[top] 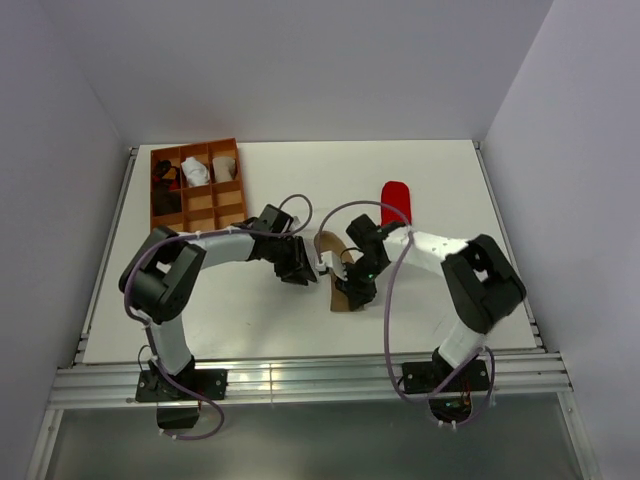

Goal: Roll the socks
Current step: Roll the sock at the center of the board.

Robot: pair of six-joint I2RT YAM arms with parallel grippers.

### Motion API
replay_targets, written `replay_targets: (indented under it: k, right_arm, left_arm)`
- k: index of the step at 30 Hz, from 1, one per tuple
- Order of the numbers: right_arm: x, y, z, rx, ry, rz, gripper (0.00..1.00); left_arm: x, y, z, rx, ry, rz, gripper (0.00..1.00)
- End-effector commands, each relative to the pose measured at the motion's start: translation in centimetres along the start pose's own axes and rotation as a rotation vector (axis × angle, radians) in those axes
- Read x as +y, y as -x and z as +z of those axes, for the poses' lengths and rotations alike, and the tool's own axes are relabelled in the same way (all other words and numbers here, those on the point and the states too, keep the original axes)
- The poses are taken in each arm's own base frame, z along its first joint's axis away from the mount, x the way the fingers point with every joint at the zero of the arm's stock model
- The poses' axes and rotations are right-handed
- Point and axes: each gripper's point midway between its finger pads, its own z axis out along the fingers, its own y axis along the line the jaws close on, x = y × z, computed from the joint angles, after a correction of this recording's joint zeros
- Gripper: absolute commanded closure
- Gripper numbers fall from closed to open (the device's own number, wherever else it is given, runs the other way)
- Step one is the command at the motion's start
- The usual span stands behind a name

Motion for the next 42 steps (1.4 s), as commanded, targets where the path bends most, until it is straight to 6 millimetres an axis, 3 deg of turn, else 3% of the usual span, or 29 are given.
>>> replay_targets:
  k: [1,7,10,13,14,19,25,31,42]
  right_arm:
    - [2.9,-0.4,-1.1,0.002,0.241,0.145,0.80]
    - [1.4,0.0,-2.7,-0.050,0.442,0.353,0.80]
    - [-0.1,-0.4,-3.1,-0.069,0.479,0.465,0.81]
    - [-1.4,-1.2,-3.1,-0.073,0.461,0.542,0.82]
    - [-1.6,-1.4,-3.1,-0.074,0.457,0.562,0.82]
    - [-1.3,-2.0,-2.9,-0.053,0.493,0.613,0.82]
    - [-0.9,-2.3,-2.9,-0.055,0.536,0.637,0.82]
    - [-1.0,-2.5,-3.0,-0.065,0.552,0.651,0.85]
    - [-1.1,-3.2,-2.9,-0.063,0.556,0.679,0.88]
  left_arm:
    - [-1.5,3.3,-2.0,-0.226,-0.013,0.057,0.63]
    - [-1.9,4.8,-4.0,-0.441,0.000,0.129,0.66]
    - [-3.7,4.9,-4.8,-0.565,-0.007,0.239,0.66]
    - [-6.3,3.9,-4.2,-0.617,-0.020,0.395,0.65]
    - [-7.3,2.6,-3.2,-0.599,-0.034,0.458,0.65]
    - [-11.1,1.1,-1.9,-0.601,-0.160,0.649,0.57]
    - [-13.3,-1.3,0.9,-0.468,-0.301,0.796,0.57]
    - [-13.3,-4.0,3.6,-0.310,-0.390,0.866,0.58]
    - [-11.9,-4.9,6.6,-0.212,-0.389,0.846,0.57]
